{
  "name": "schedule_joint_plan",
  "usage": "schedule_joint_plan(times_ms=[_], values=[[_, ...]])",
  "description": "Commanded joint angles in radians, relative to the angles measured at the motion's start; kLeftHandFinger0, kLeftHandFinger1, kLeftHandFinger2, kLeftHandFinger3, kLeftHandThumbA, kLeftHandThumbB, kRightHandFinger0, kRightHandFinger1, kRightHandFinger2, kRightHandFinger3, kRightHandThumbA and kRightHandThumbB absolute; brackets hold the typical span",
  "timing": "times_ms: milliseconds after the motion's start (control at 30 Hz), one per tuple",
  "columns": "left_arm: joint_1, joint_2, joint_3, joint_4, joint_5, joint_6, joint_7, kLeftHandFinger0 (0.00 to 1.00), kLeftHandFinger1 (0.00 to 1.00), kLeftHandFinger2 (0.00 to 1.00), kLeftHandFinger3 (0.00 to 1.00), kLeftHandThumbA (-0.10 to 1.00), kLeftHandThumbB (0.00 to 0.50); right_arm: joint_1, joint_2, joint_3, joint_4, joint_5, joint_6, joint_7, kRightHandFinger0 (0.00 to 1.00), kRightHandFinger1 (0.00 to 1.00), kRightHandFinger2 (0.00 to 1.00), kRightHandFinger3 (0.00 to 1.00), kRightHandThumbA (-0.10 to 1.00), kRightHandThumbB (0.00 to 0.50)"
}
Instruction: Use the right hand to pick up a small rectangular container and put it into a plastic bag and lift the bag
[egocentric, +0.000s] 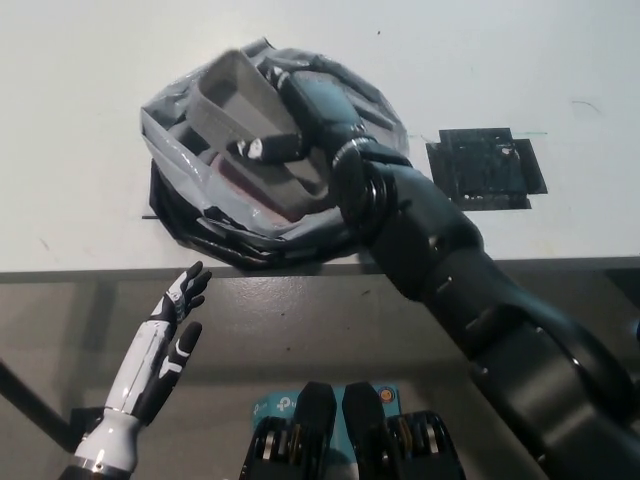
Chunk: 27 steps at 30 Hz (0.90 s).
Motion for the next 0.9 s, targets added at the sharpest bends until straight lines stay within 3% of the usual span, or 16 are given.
schedule_joint_plan(times_ms=[0,33,67,167,367,567,867], values=[[-0.016,0.015,-0.002,-0.017,0.005,-0.014,-0.013,1.00,1.00,1.00,1.00,0.96,0.251,-0.045,-0.025,0.017,-0.039,0.014,0.003,0.080,0.60,0.81,1.00,1.00,0.50,0.348],[-0.016,0.015,-0.002,-0.016,0.007,-0.017,-0.012,1.00,1.00,1.00,1.00,0.96,0.249,-0.047,-0.035,0.022,-0.037,0.024,-0.011,0.127,0.98,1.00,1.00,1.00,0.65,0.401],[-0.015,0.015,-0.002,-0.018,0.007,-0.016,-0.011,1.00,1.00,1.00,1.00,0.97,0.248,-0.047,-0.043,0.021,-0.036,0.035,-0.024,0.164,1.00,1.00,1.00,1.00,0.70,0.474],[-0.017,0.014,-0.001,-0.017,0.002,-0.014,-0.012,1.00,1.00,1.00,1.00,0.96,0.244,-0.047,-0.059,0.024,-0.060,0.045,-0.032,0.213,1.00,1.00,1.00,1.00,0.82,0.500],[-0.020,0.014,-0.001,-0.018,0.003,-0.011,-0.011,1.00,1.00,1.00,1.00,0.96,0.250,-0.060,-0.083,0.029,-0.131,0.053,-0.038,0.257,1.00,1.00,1.00,1.00,0.88,0.500],[-0.024,0.014,-0.001,-0.014,-0.005,-0.014,-0.015,1.00,1.00,1.00,1.00,0.95,0.246,-0.098,-0.101,0.025,-0.184,0.057,-0.081,0.255,1.00,1.00,1.00,1.00,0.87,0.500],[-0.032,0.011,-0.001,-0.024,-0.010,0.009,-0.016,1.00,1.00,1.00,1.00,0.95,0.260,-0.140,-0.133,-0.043,-0.447,0.103,-0.055,0.264,1.00,1.00,1.00,1.00,0.95,0.500]])
